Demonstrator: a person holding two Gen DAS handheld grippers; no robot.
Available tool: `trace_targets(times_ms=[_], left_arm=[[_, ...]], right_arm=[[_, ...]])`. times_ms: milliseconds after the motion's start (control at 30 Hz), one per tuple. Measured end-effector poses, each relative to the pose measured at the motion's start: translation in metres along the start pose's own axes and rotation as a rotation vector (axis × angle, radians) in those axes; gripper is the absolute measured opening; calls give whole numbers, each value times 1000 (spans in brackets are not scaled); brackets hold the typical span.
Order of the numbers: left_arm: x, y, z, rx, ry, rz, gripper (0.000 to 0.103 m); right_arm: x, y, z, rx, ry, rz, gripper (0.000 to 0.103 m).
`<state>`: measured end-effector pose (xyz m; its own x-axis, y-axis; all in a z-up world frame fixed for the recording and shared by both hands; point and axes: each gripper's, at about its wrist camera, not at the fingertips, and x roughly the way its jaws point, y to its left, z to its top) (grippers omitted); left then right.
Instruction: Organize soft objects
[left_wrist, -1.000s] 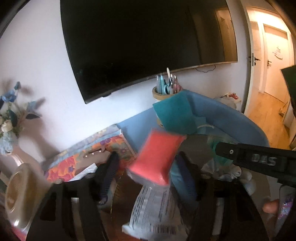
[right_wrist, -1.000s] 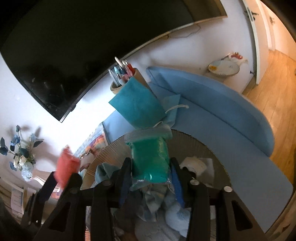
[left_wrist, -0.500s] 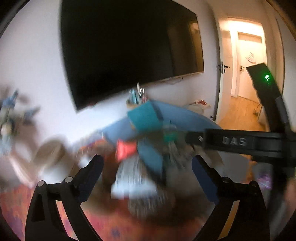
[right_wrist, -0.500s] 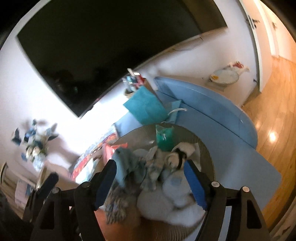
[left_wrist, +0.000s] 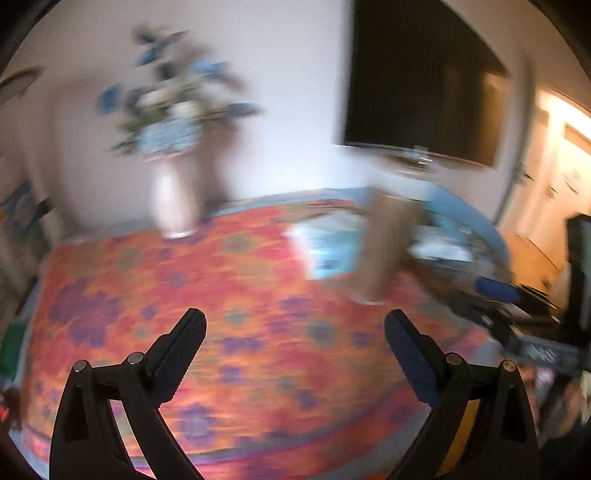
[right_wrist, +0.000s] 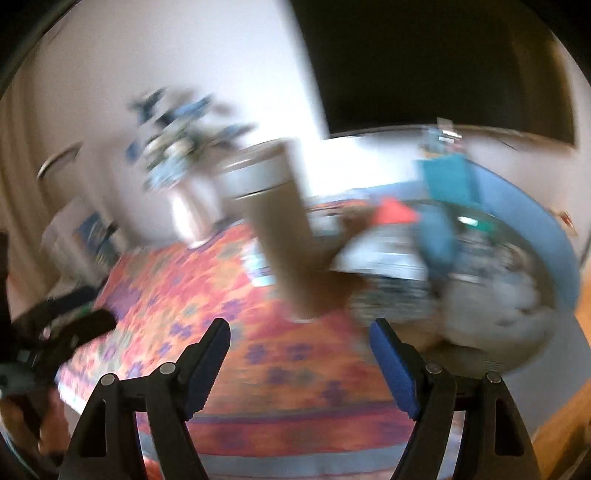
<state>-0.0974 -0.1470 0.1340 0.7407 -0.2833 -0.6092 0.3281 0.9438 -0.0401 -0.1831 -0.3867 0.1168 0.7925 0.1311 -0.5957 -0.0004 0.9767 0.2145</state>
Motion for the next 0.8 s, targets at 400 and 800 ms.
trace_targets(times_ms=[400, 800], left_arm=[[35, 143, -22, -144, -64, 370, 97], [75, 175, -48, -227, -32, 328, 100]], right_arm=[[135, 175, 36, -144, 114, 34, 84], [193, 185, 8, -77, 30, -59, 87]])
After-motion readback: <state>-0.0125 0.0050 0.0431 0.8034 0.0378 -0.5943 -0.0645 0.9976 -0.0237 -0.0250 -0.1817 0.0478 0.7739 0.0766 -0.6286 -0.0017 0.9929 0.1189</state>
